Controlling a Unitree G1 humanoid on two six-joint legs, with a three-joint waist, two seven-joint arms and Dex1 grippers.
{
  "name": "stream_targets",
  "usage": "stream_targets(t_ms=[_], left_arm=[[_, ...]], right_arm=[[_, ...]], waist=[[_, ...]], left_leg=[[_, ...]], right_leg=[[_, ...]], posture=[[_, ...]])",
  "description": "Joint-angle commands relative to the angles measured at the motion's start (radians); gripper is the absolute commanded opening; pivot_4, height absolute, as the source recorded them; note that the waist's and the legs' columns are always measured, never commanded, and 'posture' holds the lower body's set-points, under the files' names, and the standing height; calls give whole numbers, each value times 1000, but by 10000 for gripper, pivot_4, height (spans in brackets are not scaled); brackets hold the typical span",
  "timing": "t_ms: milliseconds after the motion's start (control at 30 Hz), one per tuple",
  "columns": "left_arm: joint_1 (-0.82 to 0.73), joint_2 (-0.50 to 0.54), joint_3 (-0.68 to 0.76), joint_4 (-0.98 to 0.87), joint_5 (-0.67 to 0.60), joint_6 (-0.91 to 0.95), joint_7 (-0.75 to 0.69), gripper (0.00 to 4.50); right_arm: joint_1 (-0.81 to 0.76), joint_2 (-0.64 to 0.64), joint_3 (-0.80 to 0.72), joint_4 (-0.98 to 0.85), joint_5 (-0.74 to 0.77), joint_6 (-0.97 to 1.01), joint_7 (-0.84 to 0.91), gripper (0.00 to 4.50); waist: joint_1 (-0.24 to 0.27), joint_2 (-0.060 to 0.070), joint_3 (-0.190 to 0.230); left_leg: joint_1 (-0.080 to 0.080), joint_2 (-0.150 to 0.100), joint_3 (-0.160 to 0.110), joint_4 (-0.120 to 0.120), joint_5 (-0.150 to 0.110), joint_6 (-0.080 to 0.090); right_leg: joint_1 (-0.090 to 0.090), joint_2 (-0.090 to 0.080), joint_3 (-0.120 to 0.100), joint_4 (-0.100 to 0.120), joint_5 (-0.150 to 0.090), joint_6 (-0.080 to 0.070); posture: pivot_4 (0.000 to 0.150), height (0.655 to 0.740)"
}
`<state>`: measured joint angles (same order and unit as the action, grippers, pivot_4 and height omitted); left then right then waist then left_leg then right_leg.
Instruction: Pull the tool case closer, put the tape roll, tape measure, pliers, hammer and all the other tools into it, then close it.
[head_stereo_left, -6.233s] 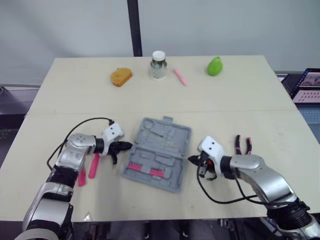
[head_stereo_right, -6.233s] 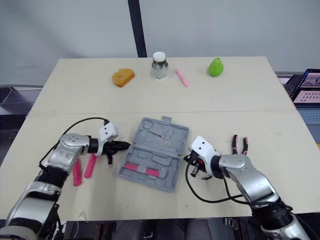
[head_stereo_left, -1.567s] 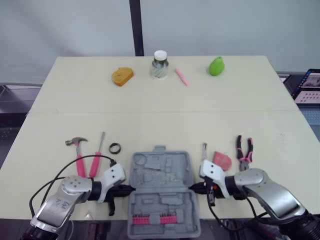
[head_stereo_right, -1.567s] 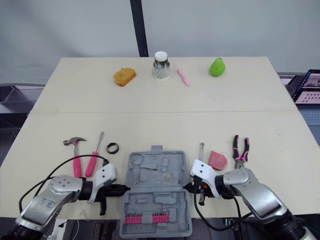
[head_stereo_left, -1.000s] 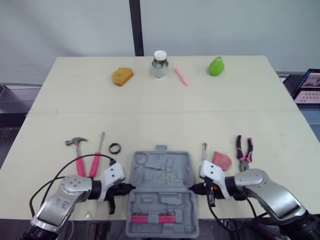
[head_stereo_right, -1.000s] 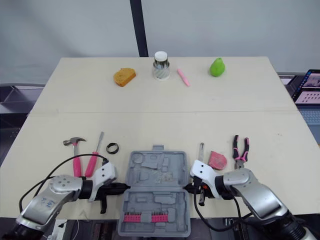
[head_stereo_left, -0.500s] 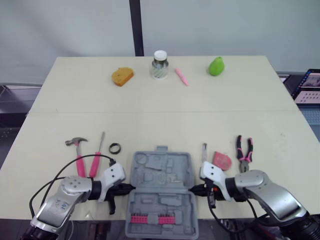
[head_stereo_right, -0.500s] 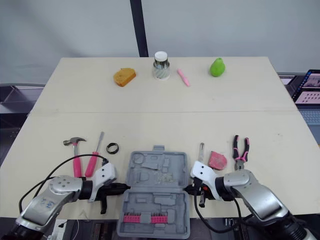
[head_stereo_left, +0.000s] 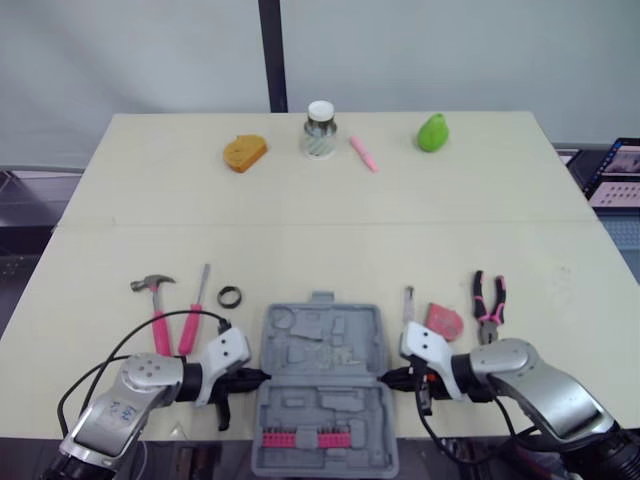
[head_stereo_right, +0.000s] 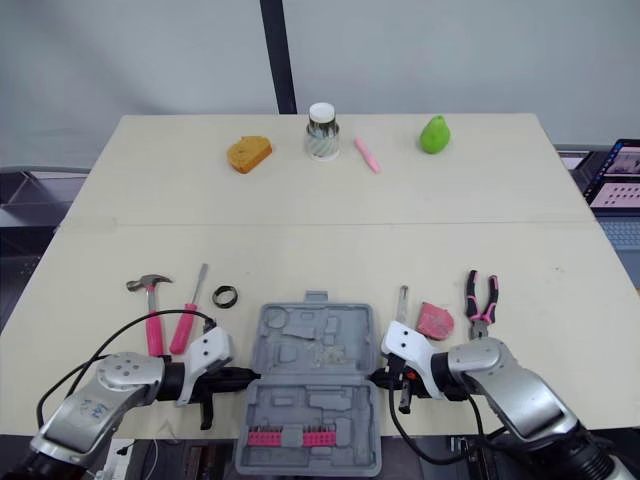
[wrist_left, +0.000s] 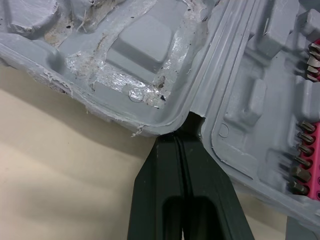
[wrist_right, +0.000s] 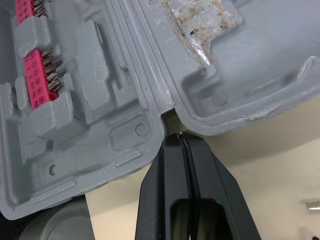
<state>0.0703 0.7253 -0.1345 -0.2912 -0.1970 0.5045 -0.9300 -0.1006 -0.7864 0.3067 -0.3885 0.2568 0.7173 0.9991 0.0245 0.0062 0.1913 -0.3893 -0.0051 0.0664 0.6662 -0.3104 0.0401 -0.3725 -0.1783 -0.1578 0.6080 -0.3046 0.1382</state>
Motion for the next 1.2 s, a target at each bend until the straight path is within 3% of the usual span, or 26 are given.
stream_targets(t_ms=[33,533,667,767,833,933,1100,1167,1200], left_arm=[[21,19,13,0,-10,1,-4,0],[107,70,151,-5,-71,10,-6,0],[113,42,242,-63,-181,78,1,0],[126,24,399,-110,-301,165,31,0],[145,18,504,-116,-354,203,51,5590],[188,12,700,-88,-400,226,89,18550],[266,-8,950,-5,-405,198,143,44276],[277,-19,1007,42,-394,169,168,45000],[287,-22,1022,66,-383,150,174,45000]], right_arm=[[6,-14,-13,-12,10,-12,6,197],[39,-69,-98,38,44,-60,41,197],[63,-64,-201,36,151,-66,91,197],[114,-98,-361,59,269,-54,161,197],[138,-116,-457,118,299,-56,174,0],[165,-149,-615,271,323,-69,185,8851],[128,-157,-747,537,286,-162,148,34298],[102,-158,-754,636,250,-227,131,44233],[84,-155,-756,684,236,-256,116,44761]], waist=[[0,0,0],[0,0,0],[2,0,0],[3,-1,0],[2,-1,0],[1,-1,0],[-3,-1,0],[-3,-1,0],[-3,-1,0]], left_leg=[[0,0,0,0,0,0],[0,0,0,0,0,0],[0,0,0,0,0,0],[0,0,-1,0,0,1],[1,0,-2,0,0,1],[3,0,-2,0,-1,1],[4,0,0,-1,-1,1],[4,0,0,-1,-1,1],[4,0,0,-1,-1,1]], right_leg=[[0,0,0,0,0,0],[0,0,0,0,0,0],[0,0,0,0,0,0],[1,-1,0,0,0,0],[2,-1,-1,-1,0,0],[5,0,-1,-3,0,0],[5,0,-1,-4,0,0],[5,0,-1,-4,0,0],[5,0,-1,-4,0,0]], posture=[[1500,7400],[1500,7400],[1500,7400],[1500,7400],[1500,7400],[1500,7400],[1500,7400],[1500,7400],[1500,7400]])
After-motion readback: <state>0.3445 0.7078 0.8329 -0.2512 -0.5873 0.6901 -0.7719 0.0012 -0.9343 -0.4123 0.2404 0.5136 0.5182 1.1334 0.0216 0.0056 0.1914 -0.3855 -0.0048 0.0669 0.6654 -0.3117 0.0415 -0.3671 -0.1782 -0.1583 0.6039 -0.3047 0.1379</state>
